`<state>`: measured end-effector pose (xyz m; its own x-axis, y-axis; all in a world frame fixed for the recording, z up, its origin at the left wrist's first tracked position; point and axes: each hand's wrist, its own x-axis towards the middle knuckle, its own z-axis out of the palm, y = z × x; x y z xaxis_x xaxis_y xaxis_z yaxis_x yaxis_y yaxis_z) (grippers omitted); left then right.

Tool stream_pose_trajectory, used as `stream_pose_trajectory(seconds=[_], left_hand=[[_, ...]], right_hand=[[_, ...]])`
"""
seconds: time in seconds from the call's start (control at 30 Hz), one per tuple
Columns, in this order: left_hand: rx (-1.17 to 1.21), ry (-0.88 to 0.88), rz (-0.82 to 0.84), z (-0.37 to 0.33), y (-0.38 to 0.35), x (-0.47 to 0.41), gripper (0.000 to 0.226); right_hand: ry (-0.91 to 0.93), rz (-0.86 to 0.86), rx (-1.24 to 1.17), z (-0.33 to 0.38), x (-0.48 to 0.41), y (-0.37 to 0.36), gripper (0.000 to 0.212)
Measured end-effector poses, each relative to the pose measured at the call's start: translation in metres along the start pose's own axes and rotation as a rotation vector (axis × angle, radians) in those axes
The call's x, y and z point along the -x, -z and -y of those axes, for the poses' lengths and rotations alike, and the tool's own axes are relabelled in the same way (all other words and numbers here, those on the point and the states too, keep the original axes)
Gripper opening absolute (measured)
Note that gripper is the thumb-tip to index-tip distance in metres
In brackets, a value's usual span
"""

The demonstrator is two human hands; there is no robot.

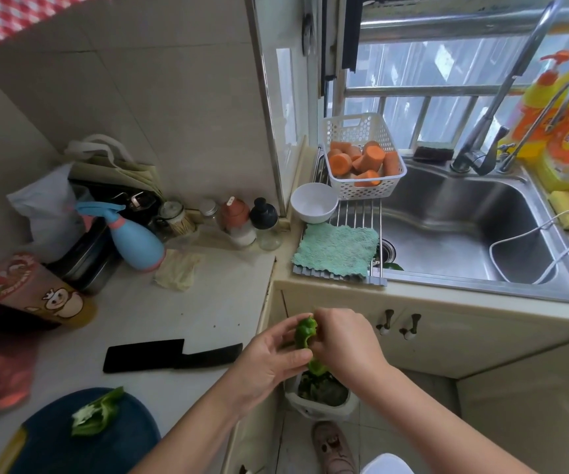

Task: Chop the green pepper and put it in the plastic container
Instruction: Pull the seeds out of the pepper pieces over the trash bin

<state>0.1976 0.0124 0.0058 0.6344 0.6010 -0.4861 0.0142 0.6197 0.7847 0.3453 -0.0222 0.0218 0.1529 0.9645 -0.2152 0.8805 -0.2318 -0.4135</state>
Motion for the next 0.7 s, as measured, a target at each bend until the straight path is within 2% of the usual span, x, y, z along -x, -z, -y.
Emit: stream_pose_trajectory(seconds=[0.3, 0.47, 0.53, 0.7], left_hand=[[0.027, -0.009, -0.015, -0.007, 0.001, -0.005, 0.051], [0.242, 0.009, -0.001, -0.010, 0.009, -0.010, 0.049], [0.346, 0.022, 0.003, -0.011, 0.014, -0.011, 0.054], [0.413, 0.045, 0.061, -0.011, 0.018, -0.011, 0.075]], right_hand=[[0.024, -0.038, -0.014, -0.001, -0.004, -0.003, 0.023], [0.014, -0.138, -0.104, -0.012, -0.004, 0.005, 0.018], [0.007, -0.146, -0.118, -0.020, -0.005, 0.007, 0.019], [0.022, -0.099, -0.113, -0.032, -0.006, 0.004, 0.034]])
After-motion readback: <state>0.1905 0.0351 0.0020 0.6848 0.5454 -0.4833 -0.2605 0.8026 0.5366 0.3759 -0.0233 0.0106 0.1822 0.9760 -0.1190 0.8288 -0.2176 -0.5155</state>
